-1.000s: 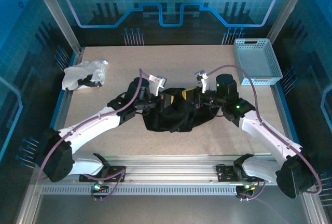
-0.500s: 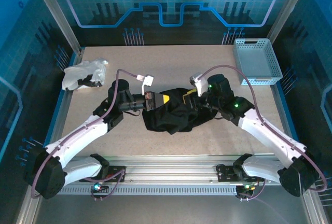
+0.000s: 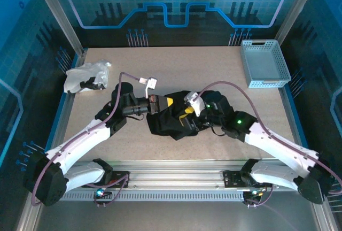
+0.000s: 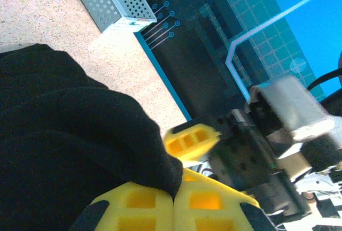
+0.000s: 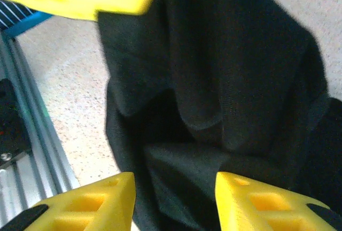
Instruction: Fold the inside-out t-shirt
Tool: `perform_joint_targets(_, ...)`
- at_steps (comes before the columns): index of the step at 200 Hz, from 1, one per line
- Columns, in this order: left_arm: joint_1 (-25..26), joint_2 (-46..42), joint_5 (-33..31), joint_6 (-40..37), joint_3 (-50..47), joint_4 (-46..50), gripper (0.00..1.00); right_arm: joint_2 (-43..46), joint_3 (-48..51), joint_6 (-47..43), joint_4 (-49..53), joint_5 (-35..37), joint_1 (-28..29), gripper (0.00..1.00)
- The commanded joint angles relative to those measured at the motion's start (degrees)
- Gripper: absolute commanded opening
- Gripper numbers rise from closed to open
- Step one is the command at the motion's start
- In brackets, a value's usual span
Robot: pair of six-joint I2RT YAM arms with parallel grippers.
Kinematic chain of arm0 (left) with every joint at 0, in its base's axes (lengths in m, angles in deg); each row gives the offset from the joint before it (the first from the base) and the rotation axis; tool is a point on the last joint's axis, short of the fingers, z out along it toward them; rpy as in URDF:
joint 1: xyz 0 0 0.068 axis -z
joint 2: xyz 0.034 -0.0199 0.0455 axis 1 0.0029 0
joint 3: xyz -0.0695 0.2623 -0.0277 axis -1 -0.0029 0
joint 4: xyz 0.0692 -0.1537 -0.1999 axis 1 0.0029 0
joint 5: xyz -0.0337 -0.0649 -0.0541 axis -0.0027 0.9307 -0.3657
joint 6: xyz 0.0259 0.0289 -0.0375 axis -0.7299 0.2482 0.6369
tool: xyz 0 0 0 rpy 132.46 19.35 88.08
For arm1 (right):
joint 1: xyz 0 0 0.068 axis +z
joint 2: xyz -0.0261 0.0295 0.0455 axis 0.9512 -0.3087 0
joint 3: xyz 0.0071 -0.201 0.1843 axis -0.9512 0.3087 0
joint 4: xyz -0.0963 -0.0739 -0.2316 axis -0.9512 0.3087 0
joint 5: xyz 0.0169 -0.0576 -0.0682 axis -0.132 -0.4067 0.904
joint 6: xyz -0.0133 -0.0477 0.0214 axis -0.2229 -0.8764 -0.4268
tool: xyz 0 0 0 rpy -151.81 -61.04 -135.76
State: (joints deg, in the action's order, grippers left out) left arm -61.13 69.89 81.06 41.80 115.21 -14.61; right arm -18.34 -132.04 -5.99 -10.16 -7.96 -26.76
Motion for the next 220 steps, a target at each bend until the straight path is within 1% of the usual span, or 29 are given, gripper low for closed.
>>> perform_joint_targets(1,-0.3,-0.6,-0.5,-0.5,1.7,0.7,0.0,-3.2,-3.3,1.0,-2.9,3.7,0.6,0.43)
perform_joint_targets(32,-0.3,-0.8,-0.6,-0.6,1.8,1.2,0.0,-6.3,-4.3,1.3,-4.2,3.4,0.6,0.43)
perform_joint_targets(39,-0.3,-0.8,-0.7,-0.8,1.8,1.2,0.0,-6.8,-4.2,1.4,-4.3,3.6,0.6,0.41)
perform_joint_targets(43,-0.3,-0.7,-0.7,-0.9,1.9,1.2,0.0,-6.8,-4.2,1.5,-4.4,3.7,0.6,0.37)
perform_joint_targets(53,-0.3,-0.6,-0.8,-1.0,1.8,1.2,0.0,-7.1,-4.3,1.5,-4.3,4.0,0.5,0.22)
perform_joint_targets(54,-0.3,-0.6,-0.8,-1.0,1.8,1.2,0.0,-7.1,-4.3,1.5,-4.3,4.0,0.5,0.22)
perform_joint_targets(55,-0.3,-0.6,-0.8,-1.1,1.9,1.3,0.0,-7.0,-4.3,1.5,-4.2,4.1,0.5,0.19)
perform_joint_targets(59,-0.3,-0.6,-1.0,-1.1,1.9,1.3,0.0,-7.0,-4.3,1.4,-4.0,4.3,0.4,0.14)
perform_joint_targets(72,-0.3,-0.7,-1.7,-0.9,1.8,1.6,0.0,-5.7,-4.2,0.9,-3.4,3.4,-0.4,0.0)
perform_joint_targets(90,-0.6,-1.2,-4.2,-0.4,1.7,2.4,0.0,-1.9,-2.9,0.4,-3.7,-0.9,-2.7,0.0)
perform_joint_targets(122,-2.6,-2.2,-5.7,1.2,0.1,0.9,0.0,6.9,1.8,2.8,-7.5,-12.1,-9.9,0.0)
perform_joint_targets(136,-2.9,-2.6,-5.7,1.3,-0.1,0.7,0.0,8.8,2.8,3.3,-7.6,-13.0,-11.2,0.0)
perform_joint_targets(151,-2.9,-2.6,-4.9,1.5,-0.1,0.0,0.0,7.8,2.0,2.6,-5.1,-9.6,-9.1,0.0)
perform_joint_targets(155,-2.9,-2.6,-4.8,1.6,-0.1,-0.2,0.0,7.1,1.6,2.3,-4.3,-8.0,-7.9,0.04)
perform_joint_targets(167,-2.9,-2.4,-4.5,1.8,-0.1,-0.7,0.0,4.6,0.4,2.1,-2.7,-1.4,-3.7,0.24)
perform_joint_targets(172,-2.9,-2.4,-4.4,1.9,-0.1,-0.8,0.0,3.6,0.1,2.1,-2.6,1.6,-2.0,0.3)
perform_joint_targets(181,-2.9,-2.2,-4.1,1.9,-0.1,-1.2,0.0,1.9,-0.2,2.6,-3.0,6.3,0.7,0.37)
perform_joint_targets(192,-2.9,-2.0,-3.6,2.2,-0.1,-1.6,0.0,-0.2,-0.7,3.9,-3.4,10.8,2.4,0.45)
perform_joint_targets(205,-2.8,-1.8,-2.7,2.5,0.1,-2.2,0.0,-3.0,-0.9,4.9,-3.1,15.6,3.0,0.5)
perform_joint_targets(210,-2.8,-1.8,-2.4,2.6,0.2,-2.2,0.0,-4.1,-2.7,5.0,-2.9,17.3,3.0,0.52)
perform_joint_targets(220,-2.8,-1.9,-1.8,2.6,0.1,-2.3,0.0,-5.8,-3.3,4.7,-3.6,19.6,3.0,0.59)
